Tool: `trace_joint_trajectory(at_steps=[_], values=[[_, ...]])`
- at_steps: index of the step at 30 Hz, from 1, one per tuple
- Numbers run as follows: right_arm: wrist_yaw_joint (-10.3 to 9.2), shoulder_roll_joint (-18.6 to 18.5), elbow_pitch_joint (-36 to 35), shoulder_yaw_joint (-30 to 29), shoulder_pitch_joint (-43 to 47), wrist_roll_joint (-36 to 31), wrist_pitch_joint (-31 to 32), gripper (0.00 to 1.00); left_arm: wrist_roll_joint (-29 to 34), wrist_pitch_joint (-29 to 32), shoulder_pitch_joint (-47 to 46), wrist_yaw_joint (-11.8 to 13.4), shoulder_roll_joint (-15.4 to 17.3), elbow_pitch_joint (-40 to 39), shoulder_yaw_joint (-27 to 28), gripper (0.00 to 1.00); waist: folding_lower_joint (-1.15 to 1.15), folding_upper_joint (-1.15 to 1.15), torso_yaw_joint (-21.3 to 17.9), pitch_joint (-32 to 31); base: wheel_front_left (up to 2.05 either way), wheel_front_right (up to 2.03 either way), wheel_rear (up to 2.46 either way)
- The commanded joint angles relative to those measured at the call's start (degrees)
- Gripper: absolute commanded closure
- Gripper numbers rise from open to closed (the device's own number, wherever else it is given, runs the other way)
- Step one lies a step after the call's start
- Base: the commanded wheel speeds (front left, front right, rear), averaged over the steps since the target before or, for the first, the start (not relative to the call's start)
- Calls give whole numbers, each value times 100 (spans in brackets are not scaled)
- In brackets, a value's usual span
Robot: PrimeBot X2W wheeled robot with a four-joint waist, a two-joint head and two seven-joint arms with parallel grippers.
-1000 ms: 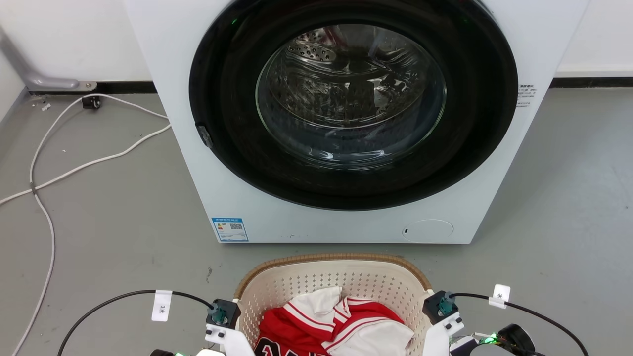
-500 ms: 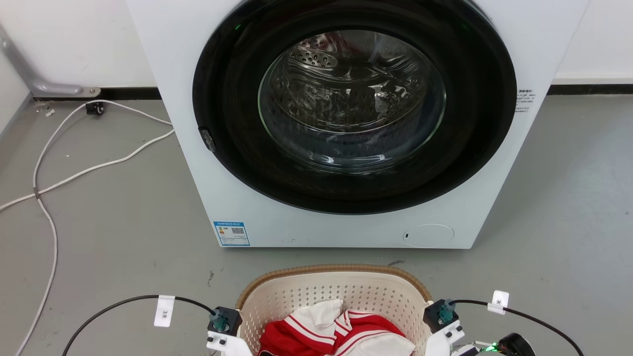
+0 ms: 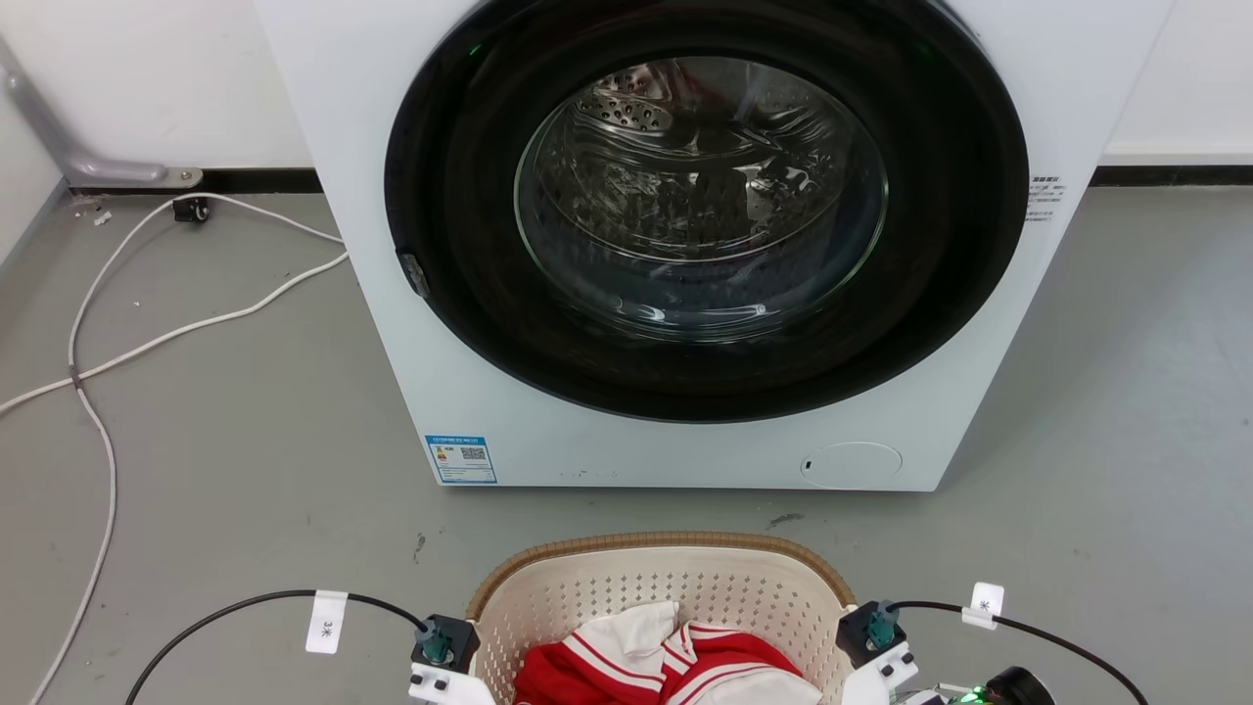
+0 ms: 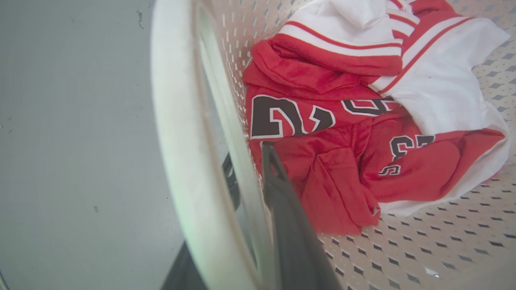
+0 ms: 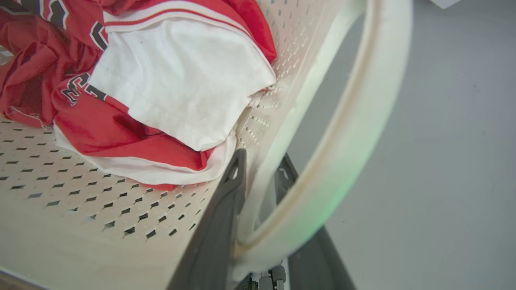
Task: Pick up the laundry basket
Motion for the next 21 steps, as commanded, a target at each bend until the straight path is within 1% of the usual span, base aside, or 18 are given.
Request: trace_joint_trajectory(at_steps=[1,21], values=[[18,-19,21,78,-55,20,-16,100,-9,-78,-84,-36,46,-21,-42,100,0,-1,5,6,0,0,0],[18,-5,159,508,-138,398,-93,100,-373,-203,-171,-36,59,36,-452,100,0,-1,-12,29,0,0,0]])
